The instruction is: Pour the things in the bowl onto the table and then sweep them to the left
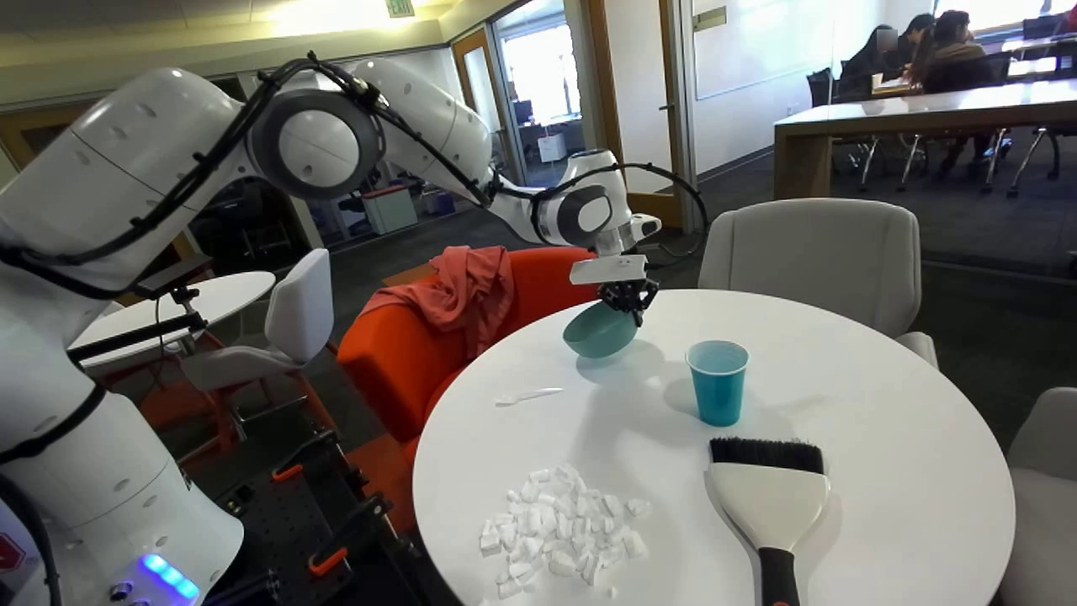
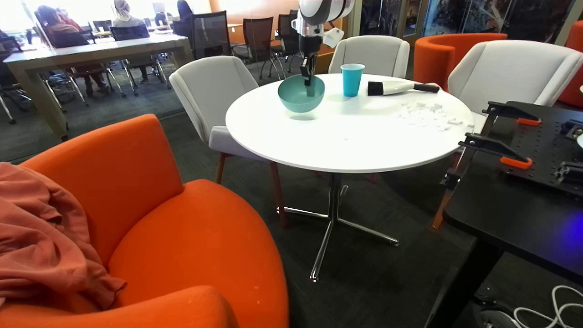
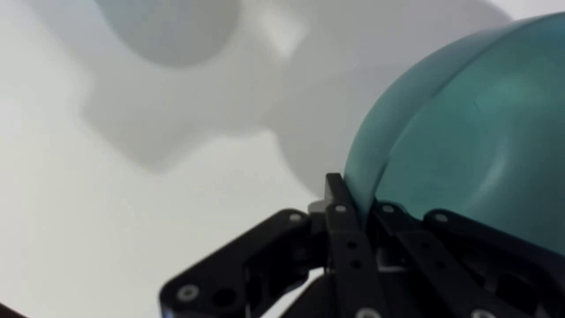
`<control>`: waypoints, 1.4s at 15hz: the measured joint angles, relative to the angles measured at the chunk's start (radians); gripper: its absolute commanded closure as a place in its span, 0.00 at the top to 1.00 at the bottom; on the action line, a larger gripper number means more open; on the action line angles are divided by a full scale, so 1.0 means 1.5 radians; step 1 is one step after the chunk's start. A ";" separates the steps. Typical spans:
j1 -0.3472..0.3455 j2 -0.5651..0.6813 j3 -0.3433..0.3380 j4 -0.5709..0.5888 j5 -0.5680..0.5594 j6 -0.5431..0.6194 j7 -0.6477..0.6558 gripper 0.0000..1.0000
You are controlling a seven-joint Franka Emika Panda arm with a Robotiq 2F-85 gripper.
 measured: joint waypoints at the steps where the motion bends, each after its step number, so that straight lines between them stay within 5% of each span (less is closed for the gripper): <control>1: -0.001 0.009 0.000 0.013 0.000 -0.010 -0.005 0.30; 11: 0.010 0.038 -0.001 0.084 0.000 -0.079 -0.017 1.00; 15: 0.021 -0.002 -0.010 0.059 -0.002 -0.118 -0.016 1.00; 21: 0.050 -0.154 -0.039 -0.104 -0.026 -0.146 0.009 1.00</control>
